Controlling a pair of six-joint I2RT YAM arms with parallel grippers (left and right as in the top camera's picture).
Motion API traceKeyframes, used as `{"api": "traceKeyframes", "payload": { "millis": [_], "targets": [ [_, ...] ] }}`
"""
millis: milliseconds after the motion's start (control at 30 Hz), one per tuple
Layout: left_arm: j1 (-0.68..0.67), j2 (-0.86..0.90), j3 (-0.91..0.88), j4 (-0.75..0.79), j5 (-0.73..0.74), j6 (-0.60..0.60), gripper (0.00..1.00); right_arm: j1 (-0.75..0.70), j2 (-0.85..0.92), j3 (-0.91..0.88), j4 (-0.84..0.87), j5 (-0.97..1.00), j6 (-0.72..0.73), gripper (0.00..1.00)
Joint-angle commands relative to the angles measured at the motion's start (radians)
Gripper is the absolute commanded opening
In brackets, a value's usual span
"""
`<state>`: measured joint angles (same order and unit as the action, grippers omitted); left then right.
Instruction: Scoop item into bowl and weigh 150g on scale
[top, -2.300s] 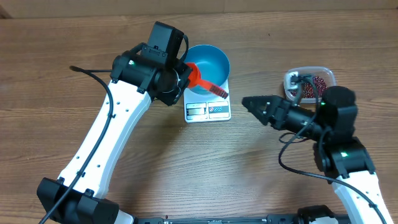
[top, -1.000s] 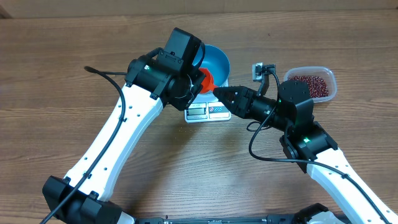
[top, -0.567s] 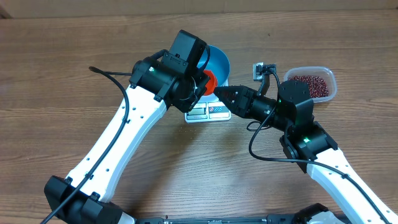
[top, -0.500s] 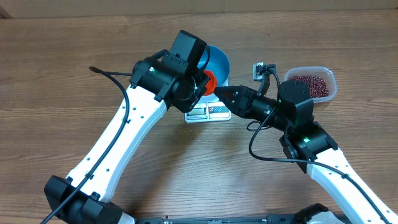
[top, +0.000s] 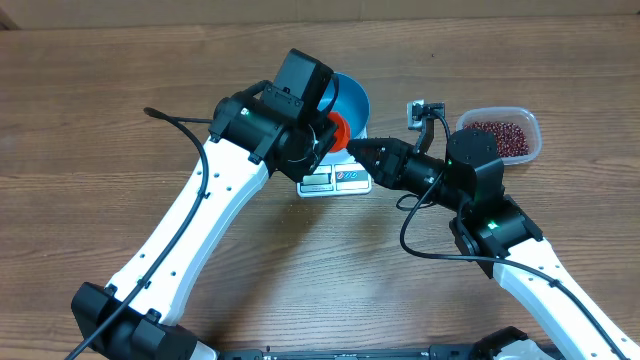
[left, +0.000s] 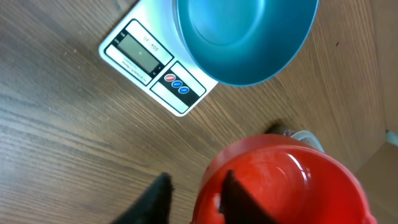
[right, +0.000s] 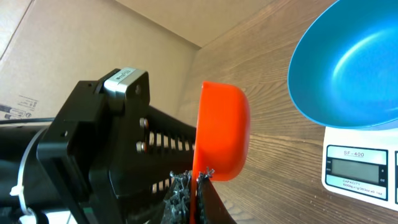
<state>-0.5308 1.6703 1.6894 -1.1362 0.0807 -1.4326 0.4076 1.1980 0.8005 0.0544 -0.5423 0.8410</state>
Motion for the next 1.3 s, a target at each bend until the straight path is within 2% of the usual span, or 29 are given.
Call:
{"api": "traceKeyframes", "payload": {
  "millis": [0,33,67,200,333,367,500,700,900,1033,1167,1233,1267],
  "targets": [
    [-0.006,0.005,0.000,-0.004,-0.005,-0.004,0.54,0.003,-0.005,0.026,0.005,0.022,0.001,0.04],
    [-0.005,0.005,0.000,-0.004,-0.010,-0.004,0.71,0.003,-0.005,0.026,0.004,0.023,0.001,0.04],
    [-0.005,0.005,0.000,-0.003,-0.011,-0.004,0.75,0.003,-0.005,0.026,0.004,0.025,0.001,0.04],
    [0.011,0.005,0.000,-0.003,-0.019,0.005,0.85,0.000,-0.006,0.026,-0.019,0.047,0.000,0.04],
    [0.066,0.003,0.002,-0.003,-0.026,0.105,0.93,-0.037,-0.006,0.026,-0.095,0.062,-0.005,0.04],
    [0.081,0.003,0.002,-0.003,-0.025,0.134,1.00,-0.052,-0.006,0.026,-0.112,0.054,-0.011,0.04],
    [0.146,0.003,0.002,-0.002,-0.025,0.259,0.99,-0.142,-0.007,0.026,-0.124,-0.075,-0.065,0.04],
    [0.198,0.003,0.002,0.040,-0.008,0.556,0.97,-0.318,-0.007,0.026,-0.195,-0.280,-0.119,0.04],
    [0.203,0.003,0.002,0.042,0.006,0.797,0.97,-0.460,-0.019,0.040,-0.404,-0.260,-0.270,0.04],
    [0.202,0.003,0.002,0.069,0.071,0.967,0.95,-0.505,-0.028,0.143,-0.578,-0.168,-0.360,0.04],
    [0.202,0.003,0.002,0.093,0.149,1.089,0.86,-0.506,-0.028,0.313,-0.801,0.021,-0.452,0.04],
    [0.198,0.003,0.002,0.087,0.157,1.089,0.77,-0.506,-0.028,0.392,-0.890,0.100,-0.478,0.04],
    [0.190,0.003,0.002,0.080,0.157,1.089,0.66,-0.506,-0.028,0.432,-0.929,0.131,-0.493,0.04]
  ]
}}
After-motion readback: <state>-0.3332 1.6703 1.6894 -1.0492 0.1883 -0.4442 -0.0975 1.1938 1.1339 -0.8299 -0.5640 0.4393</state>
